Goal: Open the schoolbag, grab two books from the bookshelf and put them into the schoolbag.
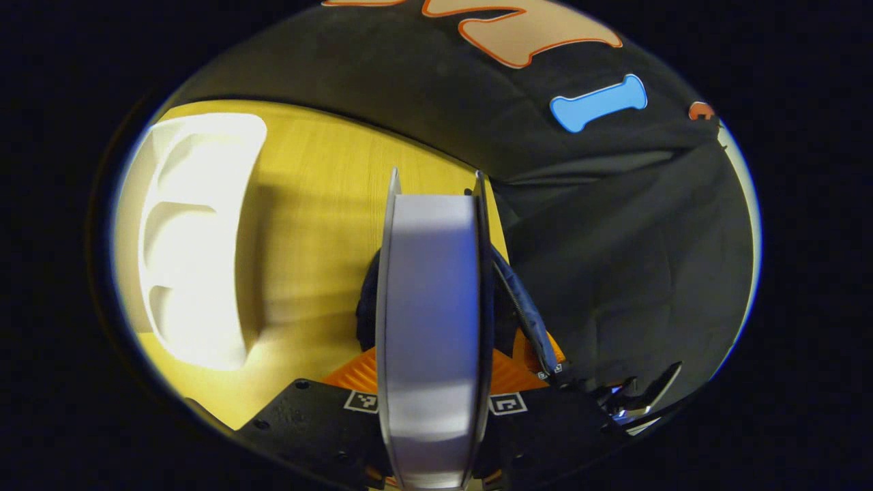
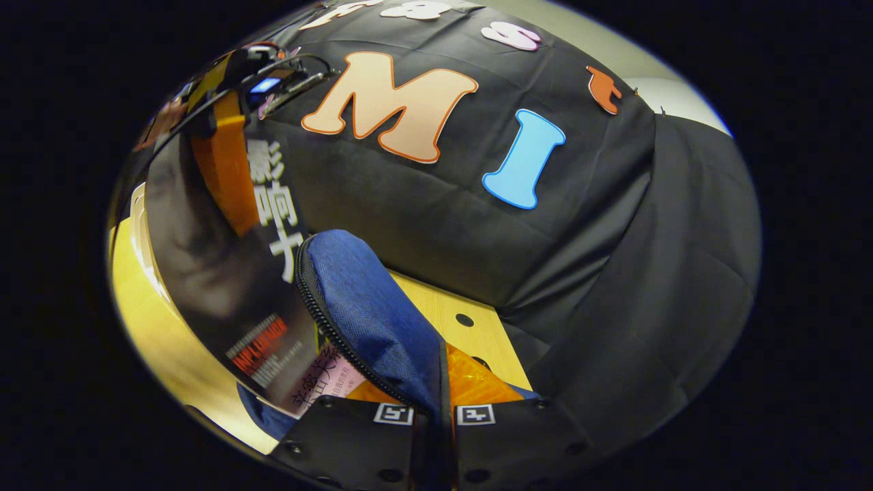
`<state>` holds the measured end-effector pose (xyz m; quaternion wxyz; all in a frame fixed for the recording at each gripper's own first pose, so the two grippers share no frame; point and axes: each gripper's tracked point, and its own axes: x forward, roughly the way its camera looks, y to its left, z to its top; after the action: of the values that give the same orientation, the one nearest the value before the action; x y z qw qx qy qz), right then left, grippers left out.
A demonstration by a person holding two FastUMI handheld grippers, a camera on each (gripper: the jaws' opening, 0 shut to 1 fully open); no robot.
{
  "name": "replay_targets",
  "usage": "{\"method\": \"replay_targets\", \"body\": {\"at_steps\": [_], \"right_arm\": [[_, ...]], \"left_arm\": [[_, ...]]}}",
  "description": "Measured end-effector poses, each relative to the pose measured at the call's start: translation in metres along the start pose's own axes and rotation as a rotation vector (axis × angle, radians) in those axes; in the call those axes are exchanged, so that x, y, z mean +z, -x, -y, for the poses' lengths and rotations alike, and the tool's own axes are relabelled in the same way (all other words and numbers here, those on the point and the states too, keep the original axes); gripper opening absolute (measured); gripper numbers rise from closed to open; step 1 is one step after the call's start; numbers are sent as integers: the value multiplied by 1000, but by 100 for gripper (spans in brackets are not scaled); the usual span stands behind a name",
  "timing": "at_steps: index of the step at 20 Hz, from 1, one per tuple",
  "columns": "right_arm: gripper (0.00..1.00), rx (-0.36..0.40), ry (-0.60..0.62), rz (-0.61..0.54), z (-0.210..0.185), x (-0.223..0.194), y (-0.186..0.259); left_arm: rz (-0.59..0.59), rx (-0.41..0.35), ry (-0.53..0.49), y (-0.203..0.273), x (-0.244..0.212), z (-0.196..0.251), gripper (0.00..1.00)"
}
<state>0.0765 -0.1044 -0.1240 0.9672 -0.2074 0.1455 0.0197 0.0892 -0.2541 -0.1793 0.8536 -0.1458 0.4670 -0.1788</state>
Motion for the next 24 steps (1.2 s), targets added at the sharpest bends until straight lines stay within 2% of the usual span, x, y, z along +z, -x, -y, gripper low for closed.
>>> {"method": "replay_targets", "body": {"at_steps": [3,8,14,20,24], "right_arm": [[7,16,-51,-2,-2,-1,-2],[7,35,-98,14,-5,1,-6],[7,37,-75,35,-7,4,-9],[7,51,-63,39,-12,1,-17],[7,71,-46,46,-21,2,-17]], "left_arm": [[23,-74,4,-32,-8,10,40],[52,-275,30,-84,-20,37,40],[24,-463,92,-125,-29,45,39],[-16,-502,131,-147,-45,38,38],[-40,-534,134,-169,-49,54,39]]}}
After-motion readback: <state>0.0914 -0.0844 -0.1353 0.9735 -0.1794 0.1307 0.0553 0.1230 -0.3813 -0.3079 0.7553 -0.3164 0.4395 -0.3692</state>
